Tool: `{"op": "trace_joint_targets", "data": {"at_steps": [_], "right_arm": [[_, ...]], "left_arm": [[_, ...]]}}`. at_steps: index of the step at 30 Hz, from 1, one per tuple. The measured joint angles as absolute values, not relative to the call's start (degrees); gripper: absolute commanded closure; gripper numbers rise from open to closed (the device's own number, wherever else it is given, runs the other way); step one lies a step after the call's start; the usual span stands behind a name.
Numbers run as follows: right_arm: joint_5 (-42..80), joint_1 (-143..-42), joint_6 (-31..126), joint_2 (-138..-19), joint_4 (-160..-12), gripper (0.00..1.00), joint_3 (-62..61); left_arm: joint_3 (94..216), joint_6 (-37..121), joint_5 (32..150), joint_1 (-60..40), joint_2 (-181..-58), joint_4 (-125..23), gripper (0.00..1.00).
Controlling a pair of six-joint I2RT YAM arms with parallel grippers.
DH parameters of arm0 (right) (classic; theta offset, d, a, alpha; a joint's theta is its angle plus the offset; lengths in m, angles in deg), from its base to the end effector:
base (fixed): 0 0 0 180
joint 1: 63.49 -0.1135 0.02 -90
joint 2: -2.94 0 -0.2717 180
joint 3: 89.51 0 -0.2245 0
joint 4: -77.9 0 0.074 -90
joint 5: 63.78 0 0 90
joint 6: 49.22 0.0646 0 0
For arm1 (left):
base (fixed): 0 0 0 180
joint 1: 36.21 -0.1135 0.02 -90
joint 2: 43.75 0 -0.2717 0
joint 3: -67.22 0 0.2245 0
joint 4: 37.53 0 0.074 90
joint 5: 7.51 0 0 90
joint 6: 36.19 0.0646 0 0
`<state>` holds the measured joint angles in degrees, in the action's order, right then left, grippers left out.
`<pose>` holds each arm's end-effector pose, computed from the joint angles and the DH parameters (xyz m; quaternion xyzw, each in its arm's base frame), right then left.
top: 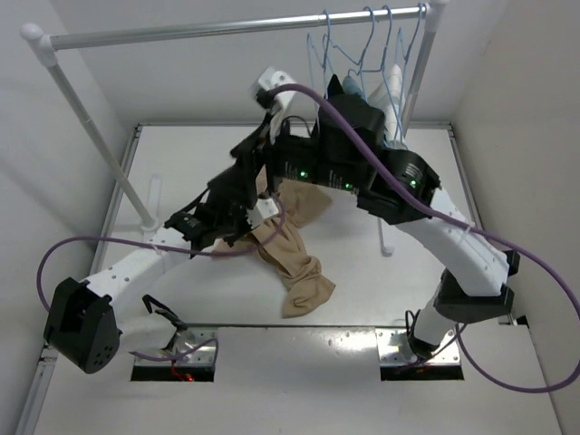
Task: Place the t-shirt on the hanger
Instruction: Grab a hanger with the right arm
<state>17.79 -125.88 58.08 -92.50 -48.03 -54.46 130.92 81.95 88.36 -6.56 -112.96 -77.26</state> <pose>0.1441 0.2959 0.5437 -0.3270 0.6576 0.4750 0.4849 0.2091 -0.1266 0.2478 0.4633 0.7991 -0.0524 0.3796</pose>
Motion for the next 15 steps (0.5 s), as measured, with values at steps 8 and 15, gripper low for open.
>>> {"op": "trace_joint_targets", "data": {"at_steps": [8,15], "right_arm": [[54.51,-125.40,50.54,-82.84,-59.13,0.40,-39.51],[76.15,-123.85,40.81,-83.95,-68.23,0.30,-35.88]], "left_arm": [[129.22,81.78,88.69,-6.56,-112.81,-76.89,1.00],[128.59,81.75,89.00,-6.56,-112.48,-76.54,1.00]]}}
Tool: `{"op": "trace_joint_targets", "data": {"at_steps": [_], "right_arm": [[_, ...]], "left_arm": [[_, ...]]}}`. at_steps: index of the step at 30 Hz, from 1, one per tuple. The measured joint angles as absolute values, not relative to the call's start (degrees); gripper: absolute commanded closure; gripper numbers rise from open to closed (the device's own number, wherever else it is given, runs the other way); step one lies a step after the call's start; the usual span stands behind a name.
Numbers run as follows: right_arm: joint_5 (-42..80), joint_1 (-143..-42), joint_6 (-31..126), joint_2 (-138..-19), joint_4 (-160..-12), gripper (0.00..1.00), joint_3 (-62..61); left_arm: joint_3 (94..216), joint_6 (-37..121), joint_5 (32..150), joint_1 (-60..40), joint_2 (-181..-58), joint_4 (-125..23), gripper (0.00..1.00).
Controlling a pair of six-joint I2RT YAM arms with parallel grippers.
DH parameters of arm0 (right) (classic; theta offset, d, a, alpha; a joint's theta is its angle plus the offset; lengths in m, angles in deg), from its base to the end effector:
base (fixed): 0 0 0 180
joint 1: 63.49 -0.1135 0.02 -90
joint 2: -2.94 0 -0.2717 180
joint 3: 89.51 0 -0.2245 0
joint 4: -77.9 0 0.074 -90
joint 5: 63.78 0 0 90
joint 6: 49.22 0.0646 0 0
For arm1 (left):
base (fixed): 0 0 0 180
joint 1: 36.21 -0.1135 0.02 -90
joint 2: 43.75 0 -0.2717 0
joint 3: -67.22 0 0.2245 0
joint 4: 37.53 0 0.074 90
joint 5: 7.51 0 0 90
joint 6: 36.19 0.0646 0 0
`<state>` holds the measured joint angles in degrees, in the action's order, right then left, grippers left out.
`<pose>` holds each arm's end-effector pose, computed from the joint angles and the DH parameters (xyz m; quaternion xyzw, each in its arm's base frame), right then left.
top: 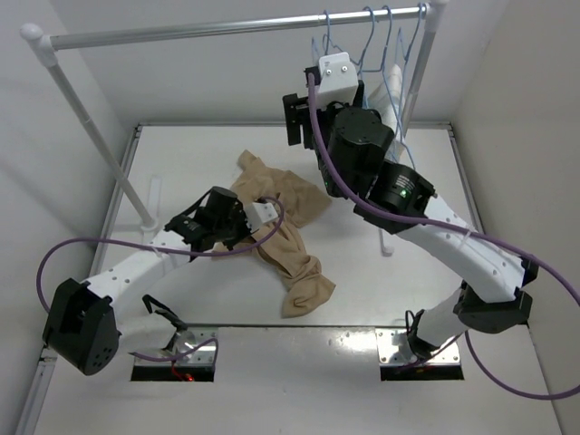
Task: Place the t-shirt on the hanger
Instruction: Grab a hanger with the right arm
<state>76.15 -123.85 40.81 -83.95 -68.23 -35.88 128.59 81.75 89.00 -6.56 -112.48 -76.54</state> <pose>0.1882 0.2307 0.5388 -0.0356 0.6836 0.0928 0.7231 0.2045 -0.1248 0.2379 0.4650 0.8021 -0.0582 0.3702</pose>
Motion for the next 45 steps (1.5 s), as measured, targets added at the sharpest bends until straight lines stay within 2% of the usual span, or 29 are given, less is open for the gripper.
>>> {"op": "trace_joint_targets", "data": {"at_steps": [7,12,17,22,24,26,35,45], "right_arm": [[83.67,-120.55,36.46,-84.28,-74.21,0.30,-30.90],[84.61,-117.80,37.05,-84.28,-74.52,0.30,-28.82],[82.80,-114.58,39.28,-84.30,-73.82,0.35,-25.81],[79.89,-111.79,41.27,-84.37,-73.23,0.56,-24.61],[78.75,-110.91,41.84,-84.37,-73.49,0.83,-23.62],[77.14,-110.30,42.43,-84.37,-73.91,0.99,-22.38],[69.88,-109.29,42.34,-84.28,-74.91,1.00,-21.26],[64.59,-109.42,33.29,-83.32,-79.83,1.00,-21.09]], "left_arm": [[128.43,81.56,89.32,-6.56,-111.41,-76.32,1.00],[127.84,81.54,89.52,-6.56,-110.79,-76.08,1.00],[127.54,81.54,89.56,-6.56,-110.64,-76.10,1.00],[127.54,81.54,89.59,-6.56,-110.62,-76.08,1.00],[127.54,81.54,89.59,-6.56,-110.60,-76.10,1.00],[127.54,81.54,89.59,-6.56,-110.36,-76.10,1.00],[127.54,81.51,89.54,-6.56,-109.86,-76.08,1.00],[127.54,81.51,89.54,-6.56,-109.86,-76.10,1.00]]}}
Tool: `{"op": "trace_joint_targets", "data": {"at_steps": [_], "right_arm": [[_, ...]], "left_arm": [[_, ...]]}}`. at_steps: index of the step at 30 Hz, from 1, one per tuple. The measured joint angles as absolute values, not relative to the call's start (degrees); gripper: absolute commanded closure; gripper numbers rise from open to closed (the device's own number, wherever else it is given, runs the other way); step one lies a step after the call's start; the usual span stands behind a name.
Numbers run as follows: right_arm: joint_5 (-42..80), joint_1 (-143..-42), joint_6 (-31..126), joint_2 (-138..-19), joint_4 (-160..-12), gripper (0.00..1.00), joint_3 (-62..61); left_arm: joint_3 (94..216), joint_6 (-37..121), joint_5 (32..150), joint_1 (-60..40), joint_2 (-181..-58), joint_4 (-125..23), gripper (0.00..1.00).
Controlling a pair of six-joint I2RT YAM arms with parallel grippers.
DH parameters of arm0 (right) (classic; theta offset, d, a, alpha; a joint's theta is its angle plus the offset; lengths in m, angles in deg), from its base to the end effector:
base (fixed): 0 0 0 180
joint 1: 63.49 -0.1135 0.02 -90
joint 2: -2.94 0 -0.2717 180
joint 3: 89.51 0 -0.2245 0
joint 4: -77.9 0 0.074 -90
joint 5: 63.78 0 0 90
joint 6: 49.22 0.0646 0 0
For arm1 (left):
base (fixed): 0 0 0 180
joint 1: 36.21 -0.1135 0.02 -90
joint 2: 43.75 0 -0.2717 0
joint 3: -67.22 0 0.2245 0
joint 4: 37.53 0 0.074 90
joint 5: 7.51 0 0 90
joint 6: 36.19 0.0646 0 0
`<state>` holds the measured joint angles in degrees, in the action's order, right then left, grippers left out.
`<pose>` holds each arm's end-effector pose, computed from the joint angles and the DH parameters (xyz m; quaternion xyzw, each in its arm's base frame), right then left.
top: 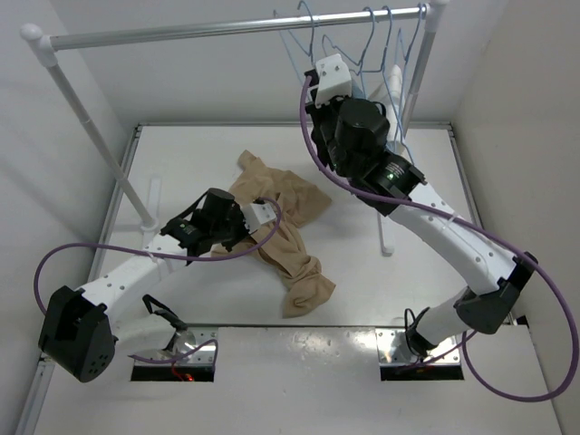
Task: Place the t-shirt on the hanger
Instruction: Grab a hanger with the right arm
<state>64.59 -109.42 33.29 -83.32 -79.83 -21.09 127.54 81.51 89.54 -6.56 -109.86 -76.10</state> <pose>0.2581 0.2090 0.4873 -0.0791 0.6877 0.0121 0.7216 0.1978 -0.1217 0.2427 0.4624 0.7957 -0.0633 0.3861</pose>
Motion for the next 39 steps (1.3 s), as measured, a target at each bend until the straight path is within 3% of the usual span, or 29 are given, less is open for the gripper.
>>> {"op": "trace_joint_targets", "data": {"at_steps": [9,20,39], "right_arm": [[46.95,-109.84,33.44,-75.60,-76.62,1.00,-19.47],[40.20,-110.21,47.48,-53.85,-63.20,1.00,0.62],[25.44,-110.19,60.46,-46.20,-37.32,1.00,4.79]], "left_arm": [[127.56,80.68,89.43,-6.56,-110.27,-76.15,1.00],[132.56,75.37,91.07,-9.25,-111.95,-79.93,1.00],[152.15,66.24,90.98,-11.33,-129.59,-86.70,1.00]]}}
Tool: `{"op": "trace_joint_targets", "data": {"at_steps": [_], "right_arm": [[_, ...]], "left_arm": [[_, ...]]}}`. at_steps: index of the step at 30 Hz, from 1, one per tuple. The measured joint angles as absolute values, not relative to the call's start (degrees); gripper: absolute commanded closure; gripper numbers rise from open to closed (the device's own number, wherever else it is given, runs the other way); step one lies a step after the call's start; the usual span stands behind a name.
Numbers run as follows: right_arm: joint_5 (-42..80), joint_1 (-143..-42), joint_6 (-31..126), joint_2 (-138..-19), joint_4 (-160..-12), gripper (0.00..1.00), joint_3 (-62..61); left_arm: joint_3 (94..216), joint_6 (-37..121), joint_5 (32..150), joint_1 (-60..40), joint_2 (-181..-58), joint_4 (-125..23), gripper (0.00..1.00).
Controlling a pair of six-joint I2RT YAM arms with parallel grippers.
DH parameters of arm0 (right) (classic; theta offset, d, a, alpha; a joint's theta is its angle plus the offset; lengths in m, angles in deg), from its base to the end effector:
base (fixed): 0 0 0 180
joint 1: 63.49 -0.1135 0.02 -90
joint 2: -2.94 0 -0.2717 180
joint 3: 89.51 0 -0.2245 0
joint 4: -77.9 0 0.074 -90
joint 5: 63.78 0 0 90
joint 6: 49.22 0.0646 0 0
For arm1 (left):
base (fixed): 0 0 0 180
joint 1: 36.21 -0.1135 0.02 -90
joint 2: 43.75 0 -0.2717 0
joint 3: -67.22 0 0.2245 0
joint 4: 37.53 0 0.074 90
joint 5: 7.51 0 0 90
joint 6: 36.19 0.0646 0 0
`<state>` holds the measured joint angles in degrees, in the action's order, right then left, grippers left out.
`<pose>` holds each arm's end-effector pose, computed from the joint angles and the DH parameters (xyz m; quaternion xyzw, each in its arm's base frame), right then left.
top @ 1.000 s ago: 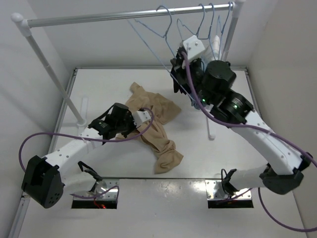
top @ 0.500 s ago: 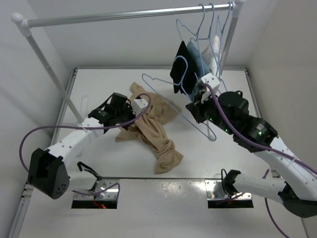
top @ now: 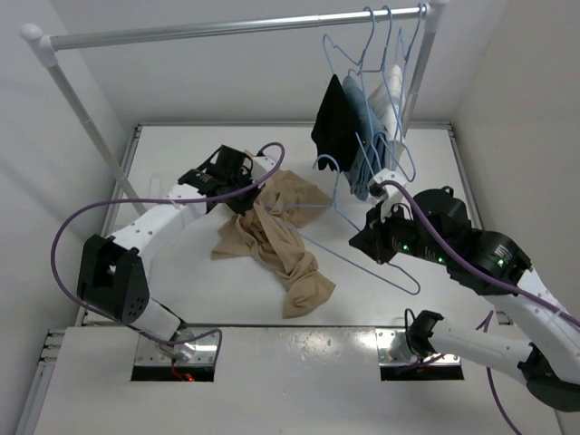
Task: Place the t-shirt on the hanger
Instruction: Grab a hanger with the right arm, then place tshirt on hanger
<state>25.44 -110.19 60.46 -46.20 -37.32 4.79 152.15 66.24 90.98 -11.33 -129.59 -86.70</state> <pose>0.0986 0.1059 0.3872 -0.2039 0.8336 0.2859 0.4264 0.2802 -0.1404 0.2752 0.3238 0.8800 -0.1061 0.3309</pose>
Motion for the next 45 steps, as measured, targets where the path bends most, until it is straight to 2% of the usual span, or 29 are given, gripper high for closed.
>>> {"op": "trace_joint_targets", "data": {"at_steps": [9,16,26,45], "right_arm": [[18.32,-110.19,60.50,-49.00,-36.01,1.00,9.75],[18.80,-110.19,60.20,-54.23,-44.73,1.00,13.80],[23.37,-110.19,53.81,-64.43,-55.72,1.00,14.71],[32.00,-112.33,44.35,-63.62,-60.60,1.00,15.96]], "left_arm": [[156.21,65.47,88.91,-12.27,-134.07,-87.62,1.00],[156.56,65.34,89.26,-12.31,-133.88,-88.56,1.00],[156.37,65.12,91.40,-12.31,-130.05,-90.77,1.00],[157.09,65.12,95.01,-11.41,-127.67,-94.66,1.00]]}}
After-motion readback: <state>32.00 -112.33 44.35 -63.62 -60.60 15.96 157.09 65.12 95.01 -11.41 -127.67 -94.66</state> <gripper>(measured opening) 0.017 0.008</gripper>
